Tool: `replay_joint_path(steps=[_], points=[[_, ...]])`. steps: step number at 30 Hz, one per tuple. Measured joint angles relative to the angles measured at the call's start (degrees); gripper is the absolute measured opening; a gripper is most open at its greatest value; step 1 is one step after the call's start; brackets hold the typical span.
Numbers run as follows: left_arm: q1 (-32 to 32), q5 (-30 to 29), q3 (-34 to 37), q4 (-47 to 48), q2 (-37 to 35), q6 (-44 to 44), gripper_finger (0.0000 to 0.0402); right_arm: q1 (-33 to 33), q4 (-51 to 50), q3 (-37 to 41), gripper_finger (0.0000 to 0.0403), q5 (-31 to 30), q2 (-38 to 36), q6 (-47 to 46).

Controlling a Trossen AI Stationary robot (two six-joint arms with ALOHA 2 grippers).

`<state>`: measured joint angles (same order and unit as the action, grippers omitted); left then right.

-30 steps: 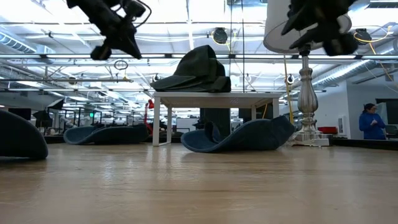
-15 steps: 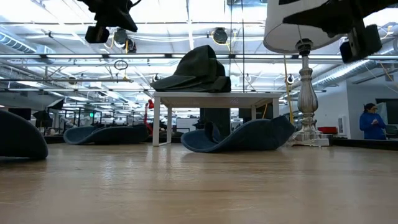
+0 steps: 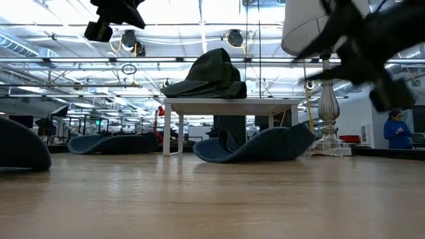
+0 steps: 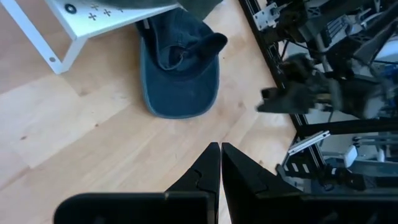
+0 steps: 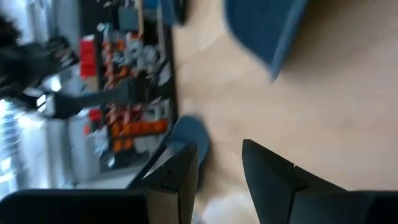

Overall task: Pick & Place hat
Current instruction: Put the middle blue cap on the shelf

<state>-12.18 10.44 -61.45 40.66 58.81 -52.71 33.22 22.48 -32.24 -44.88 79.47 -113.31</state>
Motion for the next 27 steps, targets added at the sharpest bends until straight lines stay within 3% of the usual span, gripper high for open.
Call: replay_joint_path(steps=[5,11,20,23,27], points=[[0.2,0.0,0.0,-0.4,0.0,0.0,0.0017,-6.7,-1.8,0.0,0.0118,3.3,2.7,0.0],[0.2,0.3,0.0,-0.3,0.0,2.8,0.0017,-14.9,-0.6,-0.1,0.0118,11.7,7.1,1.4],[0.2,1.6,0.0,-0.2,0.0,6.2,0.0017,-21.4,-1.9,-3.7,0.0117,12.6,11.9,1.9],[0.3,2.9,0.0,-0.1,0.0,7.7,0.0017,-22.6,-1.7,-5.8,0.0094,16.2,13.6,4.6],[0.3,4.3,0.0,-0.1,0.0,8.0,0.0017,-22.3,-1.8,-7.0,0.0020,17.9,15.9,6.0]])
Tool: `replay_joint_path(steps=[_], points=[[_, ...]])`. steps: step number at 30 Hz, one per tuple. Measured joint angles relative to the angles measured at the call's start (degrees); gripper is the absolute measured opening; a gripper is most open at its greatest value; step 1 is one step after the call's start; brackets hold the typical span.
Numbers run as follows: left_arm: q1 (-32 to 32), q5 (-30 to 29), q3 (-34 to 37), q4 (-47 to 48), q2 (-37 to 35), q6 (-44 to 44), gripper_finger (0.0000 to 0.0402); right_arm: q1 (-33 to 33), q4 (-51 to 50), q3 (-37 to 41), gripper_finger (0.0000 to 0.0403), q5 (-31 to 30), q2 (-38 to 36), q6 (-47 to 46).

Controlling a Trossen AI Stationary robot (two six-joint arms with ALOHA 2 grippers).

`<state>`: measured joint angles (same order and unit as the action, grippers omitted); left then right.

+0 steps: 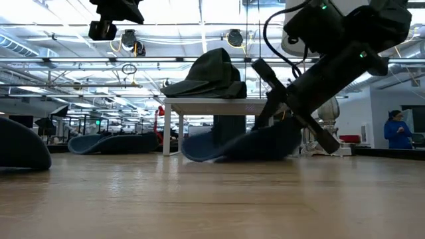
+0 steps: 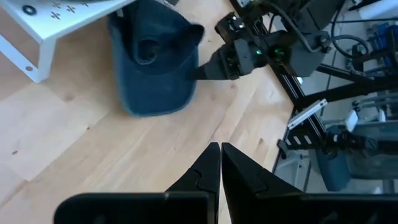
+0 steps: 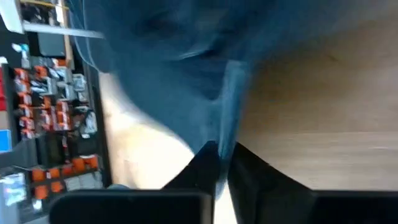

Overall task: Pick & Place hat
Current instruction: Put the middle blue cap on the shelf

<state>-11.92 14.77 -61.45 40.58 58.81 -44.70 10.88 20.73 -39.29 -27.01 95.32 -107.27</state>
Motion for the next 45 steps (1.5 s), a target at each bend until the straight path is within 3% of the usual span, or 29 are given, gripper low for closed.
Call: replay_joint_path(steps=[7,14,18,23,29,35,38,41,45], points=[[0.0,0.8,0.0,0.0,0.0,-0.6,0.0017,4.0,-0.5,-0.4,0.0007,0.1,-1.1,-0.1],[0.0,0.8,0.0,-0.1,0.0,-1.7,0.0017,12.5,-2.3,-0.4,0.0006,-1.5,-8.3,1.6],[0.0,0.7,0.0,-0.2,0.0,-4.2,0.0017,16.1,-4.6,-0.4,0.0006,-3.8,-14.1,7.3],[0.0,1.1,0.0,-0.2,0.0,-6.4,0.0017,17.4,-7.4,-1.2,0.0006,-10.0,-21.9,26.0],[0.3,6.7,0.0,-1.8,0.0,-9.5,0.0021,17.6,-11.4,-6.7,0.0006,-16.5,-27.2,51.9],[3.1,5.4,0.0,-7.2,0.0,-15.6,0.0092,20.4,-14.0,-14.6,0.0006,-27.5,-27.5,78.7],[5.4,2.2,0.0,-9.9,0.0,-18.0,0.0149,21.6,-13.8,-17.1,0.0006,-34.0,-27.5,89.8],[9.1,-5.1,0.0,-14.1,-0.1,-18.8,0.0200,22.6,-12.5,-18.9,0.0006,-39.8,-27.5,101.3],[14.4,-14.9,0.0,-21.5,-0.6,-20.7,0.0244,23.0,-5.6,-19.6,0.0006,-41.0,-27.5,118.6]])
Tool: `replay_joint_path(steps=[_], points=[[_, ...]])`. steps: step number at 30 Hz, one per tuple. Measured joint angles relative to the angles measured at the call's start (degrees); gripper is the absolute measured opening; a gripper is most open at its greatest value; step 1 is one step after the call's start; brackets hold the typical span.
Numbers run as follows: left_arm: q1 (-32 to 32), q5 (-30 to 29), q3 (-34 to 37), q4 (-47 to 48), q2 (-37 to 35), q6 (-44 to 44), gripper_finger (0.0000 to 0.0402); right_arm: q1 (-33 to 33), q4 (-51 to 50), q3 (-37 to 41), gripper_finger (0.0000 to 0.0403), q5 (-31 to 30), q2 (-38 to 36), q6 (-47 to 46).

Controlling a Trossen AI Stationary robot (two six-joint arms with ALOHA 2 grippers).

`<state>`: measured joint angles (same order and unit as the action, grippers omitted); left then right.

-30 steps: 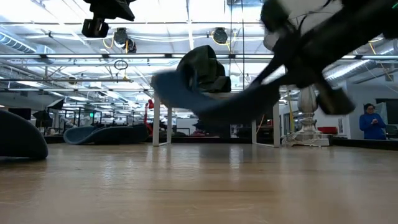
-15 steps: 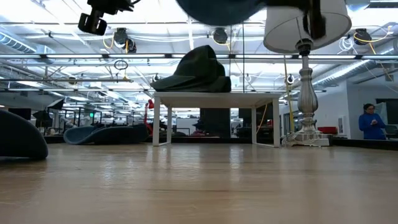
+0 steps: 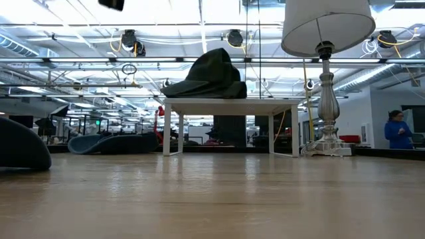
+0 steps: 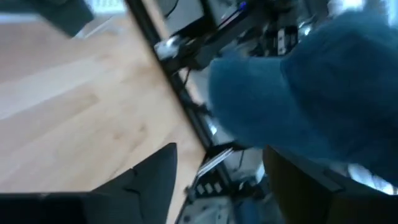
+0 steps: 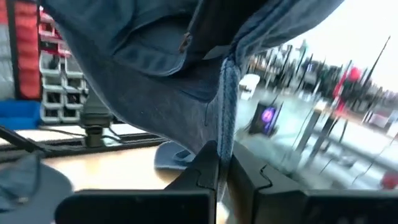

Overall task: Pick & Place hat
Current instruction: Put the middle blue cap on the shelf

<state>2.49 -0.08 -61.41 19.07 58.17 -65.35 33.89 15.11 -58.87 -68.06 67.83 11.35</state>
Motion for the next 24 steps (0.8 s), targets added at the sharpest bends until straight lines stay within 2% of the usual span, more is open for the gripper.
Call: replay_joint_path(steps=[4,10,12,18,20,24], points=[[5.3,-7.1,0.0,-4.8,0.1,-1.2,0.0266,0.0,10.2,0.0,0.0006,0.4,0.0,17.4],[13.7,-19.0,0.0,-8.7,0.1,-3.0,0.0278,0.0,24.0,0.0,0.0006,1.0,0.0,41.4],[16.8,-24.1,0.0,-10.4,0.1,-3.3,0.0278,0.0,27.4,0.0,0.0006,3.5,0.0,47.0],[24.4,-38.2,0.5,-17.3,0.1,-2.7,0.0278,-0.8,31.8,0.0,0.0006,14.2,0.2,54.0],[26.0,-40.6,1.1,-20.0,0.1,-2.8,0.0282,-1.5,32.3,0.0,0.0006,17.5,0.6,54.7],[27.7,-41.8,2.8,-29.2,0.5,-2.5,0.0284,-3.3,32.7,0.0,0.0006,25.9,1.7,57.1]])
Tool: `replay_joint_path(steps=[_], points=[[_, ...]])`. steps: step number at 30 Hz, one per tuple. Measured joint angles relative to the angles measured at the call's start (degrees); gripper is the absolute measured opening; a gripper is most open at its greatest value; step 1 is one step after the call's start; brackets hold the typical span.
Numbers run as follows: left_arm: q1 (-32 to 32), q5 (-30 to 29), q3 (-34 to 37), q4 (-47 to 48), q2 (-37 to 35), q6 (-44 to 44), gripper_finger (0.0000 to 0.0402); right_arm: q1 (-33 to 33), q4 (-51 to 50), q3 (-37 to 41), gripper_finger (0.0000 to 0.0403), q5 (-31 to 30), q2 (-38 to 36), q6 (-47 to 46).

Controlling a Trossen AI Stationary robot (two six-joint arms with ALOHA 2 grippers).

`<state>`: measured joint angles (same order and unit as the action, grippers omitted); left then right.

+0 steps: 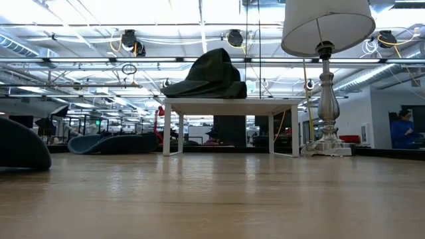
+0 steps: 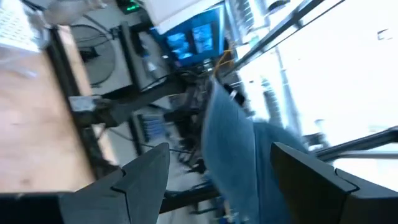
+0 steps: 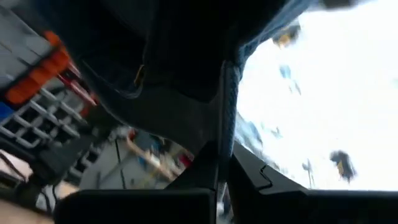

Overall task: Pick & Place hat
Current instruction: Put the middle blue cap on the shelf

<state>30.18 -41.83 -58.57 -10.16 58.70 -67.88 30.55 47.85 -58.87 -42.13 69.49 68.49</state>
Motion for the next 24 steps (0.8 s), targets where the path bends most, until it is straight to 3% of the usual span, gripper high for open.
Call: replay_joint_path(steps=[3,11,20,24], points=[[0.7,-0.2,0.3,-4.2,1.3,0.0,0.0281,-1.7,0.5,0.0,0.0006,6.7,1.6,1.8],[0.6,1.5,0.3,-13.5,7.6,-2.4,0.0263,-4.4,7.0,0.0,0.0006,15.2,4.9,3.8],[0.6,3.0,0.3,-30.1,12.9,6.3,0.0266,-5.8,9.8,0.0,0.0008,14.0,5.4,-1.4],[0.6,5.3,0.3,-32.4,13.9,5.9,0.0261,-5.9,9.7,0.0,0.0007,13.4,5.4,-0.4]])
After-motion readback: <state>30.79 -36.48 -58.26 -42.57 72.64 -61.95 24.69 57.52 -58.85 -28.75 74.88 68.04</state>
